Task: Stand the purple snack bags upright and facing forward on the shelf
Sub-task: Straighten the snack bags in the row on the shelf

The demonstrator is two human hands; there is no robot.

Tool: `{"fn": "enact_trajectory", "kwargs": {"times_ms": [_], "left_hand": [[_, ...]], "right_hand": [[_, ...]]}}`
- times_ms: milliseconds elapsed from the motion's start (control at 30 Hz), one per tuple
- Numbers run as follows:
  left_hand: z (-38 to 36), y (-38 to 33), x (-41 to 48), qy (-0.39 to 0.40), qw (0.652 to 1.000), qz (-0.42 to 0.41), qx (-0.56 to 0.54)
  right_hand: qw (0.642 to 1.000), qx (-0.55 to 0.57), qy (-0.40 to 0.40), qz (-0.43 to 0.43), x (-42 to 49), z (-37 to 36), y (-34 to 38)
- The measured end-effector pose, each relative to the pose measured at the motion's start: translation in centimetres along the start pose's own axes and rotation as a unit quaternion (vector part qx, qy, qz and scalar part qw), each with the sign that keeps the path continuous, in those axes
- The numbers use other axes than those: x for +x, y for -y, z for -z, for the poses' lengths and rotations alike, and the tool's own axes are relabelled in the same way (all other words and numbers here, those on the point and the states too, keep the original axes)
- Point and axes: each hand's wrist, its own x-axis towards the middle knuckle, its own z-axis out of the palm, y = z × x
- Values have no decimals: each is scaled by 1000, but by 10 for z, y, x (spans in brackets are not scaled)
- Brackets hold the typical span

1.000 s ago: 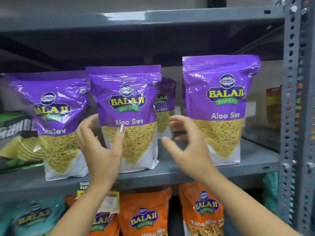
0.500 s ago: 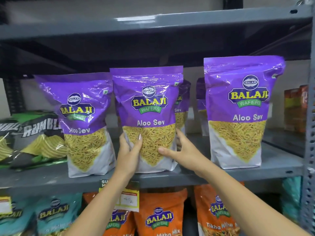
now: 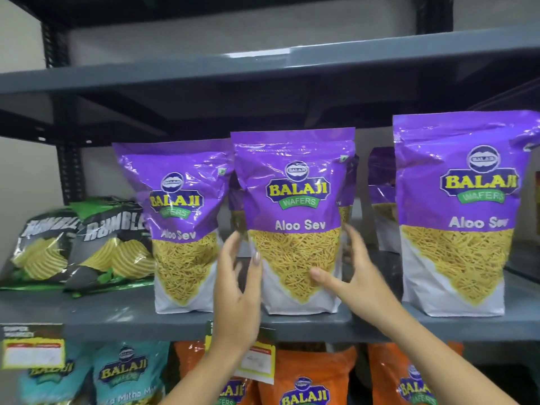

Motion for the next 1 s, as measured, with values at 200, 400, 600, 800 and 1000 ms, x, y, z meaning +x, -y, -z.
{"fn": "enact_trajectory", "kwargs": {"times_ms": [200,400,600,800,1000], "left_hand": [[85,-38,56,-209,953,-220,-7],[140,-38,173,-172,983,40,-50],[138,-23,196,-15,986,113,-120],[140,-13,205,-84,981,85,-153],[141,-7,205,-96,971,80,-202]], "right_hand": [[923,-78,-191,323,-16,-39,55],[992,2,24,127,-2,-145,93],[969,236,25,-69,44,-184,92],[952,299,-46,-52,56,-194,82],[951,289,-102,-40,57,-206,76]]}}
